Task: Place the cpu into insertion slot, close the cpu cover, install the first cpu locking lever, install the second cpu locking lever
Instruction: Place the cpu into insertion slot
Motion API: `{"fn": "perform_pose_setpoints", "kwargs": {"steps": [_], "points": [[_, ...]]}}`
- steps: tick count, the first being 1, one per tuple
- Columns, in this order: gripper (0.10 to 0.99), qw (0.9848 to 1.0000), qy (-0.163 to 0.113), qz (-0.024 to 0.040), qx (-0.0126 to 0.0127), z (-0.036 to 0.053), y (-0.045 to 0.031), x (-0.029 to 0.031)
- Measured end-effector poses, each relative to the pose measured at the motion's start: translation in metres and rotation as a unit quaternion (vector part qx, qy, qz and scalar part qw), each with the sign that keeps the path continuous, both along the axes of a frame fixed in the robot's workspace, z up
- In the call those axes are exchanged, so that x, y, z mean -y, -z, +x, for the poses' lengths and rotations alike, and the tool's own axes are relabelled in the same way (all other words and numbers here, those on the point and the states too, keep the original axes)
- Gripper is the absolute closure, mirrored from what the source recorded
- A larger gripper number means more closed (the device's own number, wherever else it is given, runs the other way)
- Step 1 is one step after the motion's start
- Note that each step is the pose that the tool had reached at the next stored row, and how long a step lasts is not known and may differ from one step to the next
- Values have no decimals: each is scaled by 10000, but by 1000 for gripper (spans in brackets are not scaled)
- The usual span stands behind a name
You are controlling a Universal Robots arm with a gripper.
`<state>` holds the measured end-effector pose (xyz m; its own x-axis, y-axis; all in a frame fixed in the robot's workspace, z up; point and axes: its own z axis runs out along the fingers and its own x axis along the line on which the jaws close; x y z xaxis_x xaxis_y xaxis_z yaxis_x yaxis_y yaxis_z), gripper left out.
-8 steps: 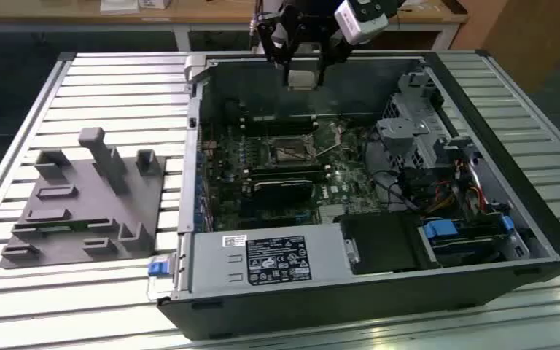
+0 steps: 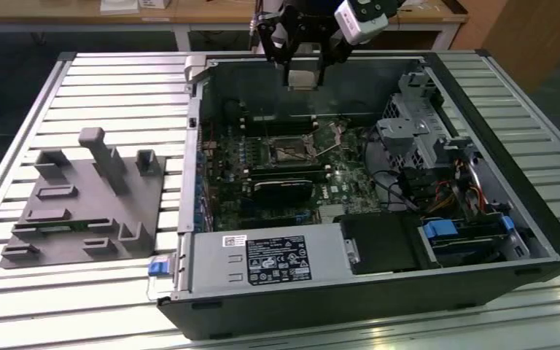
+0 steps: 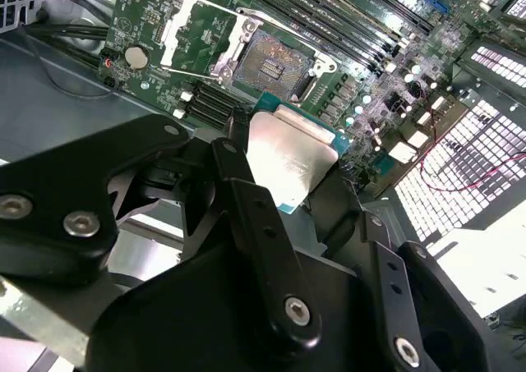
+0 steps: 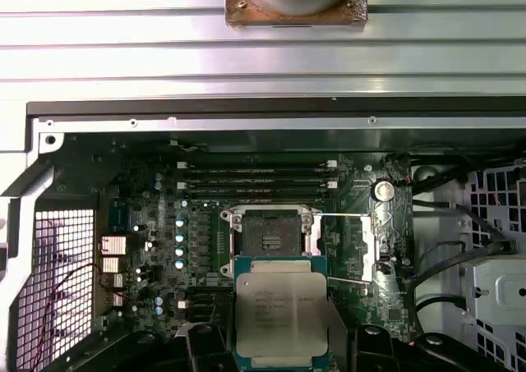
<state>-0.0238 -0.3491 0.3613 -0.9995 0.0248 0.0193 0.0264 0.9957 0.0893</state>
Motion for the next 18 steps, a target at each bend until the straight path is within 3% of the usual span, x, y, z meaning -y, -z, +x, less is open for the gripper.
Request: {"fn": "perform_pose_setpoints", "kwargs": {"steps": [5, 18], "points": [[545, 10000, 0, 0, 0, 0, 19, 0], [545, 10000, 0, 0, 21, -1, 173, 0]]}}
